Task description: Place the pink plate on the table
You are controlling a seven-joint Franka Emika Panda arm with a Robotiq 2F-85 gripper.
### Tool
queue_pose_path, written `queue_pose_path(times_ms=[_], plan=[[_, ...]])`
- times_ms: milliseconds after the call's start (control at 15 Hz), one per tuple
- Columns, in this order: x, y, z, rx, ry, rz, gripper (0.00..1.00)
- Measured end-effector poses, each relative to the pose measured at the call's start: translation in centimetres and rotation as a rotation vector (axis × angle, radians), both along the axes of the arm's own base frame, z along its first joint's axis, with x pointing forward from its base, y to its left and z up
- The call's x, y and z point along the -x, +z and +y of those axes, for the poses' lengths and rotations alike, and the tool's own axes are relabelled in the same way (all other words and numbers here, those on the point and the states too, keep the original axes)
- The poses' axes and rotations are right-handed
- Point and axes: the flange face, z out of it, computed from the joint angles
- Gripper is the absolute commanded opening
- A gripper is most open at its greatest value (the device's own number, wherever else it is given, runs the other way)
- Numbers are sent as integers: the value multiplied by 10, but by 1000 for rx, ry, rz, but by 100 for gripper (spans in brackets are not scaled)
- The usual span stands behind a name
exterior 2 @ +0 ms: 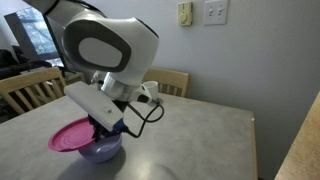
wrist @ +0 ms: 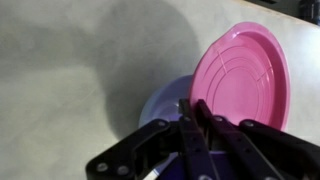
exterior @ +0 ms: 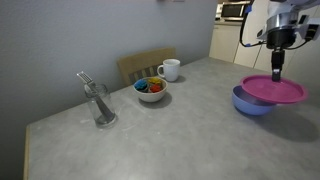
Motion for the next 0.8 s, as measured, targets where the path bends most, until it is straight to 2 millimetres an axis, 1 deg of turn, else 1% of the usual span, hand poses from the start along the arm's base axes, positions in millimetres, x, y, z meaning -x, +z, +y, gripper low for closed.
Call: queue_pose_path(times_ms=[200, 333, 533, 800], plan=[[-4, 25, 17, -44, 74, -37, 2], [-11, 37, 35, -60, 110, -64, 2], [-29, 52, 74, -62, 158, -107, 2], [-60, 68, 141, -13, 205, -166, 2]])
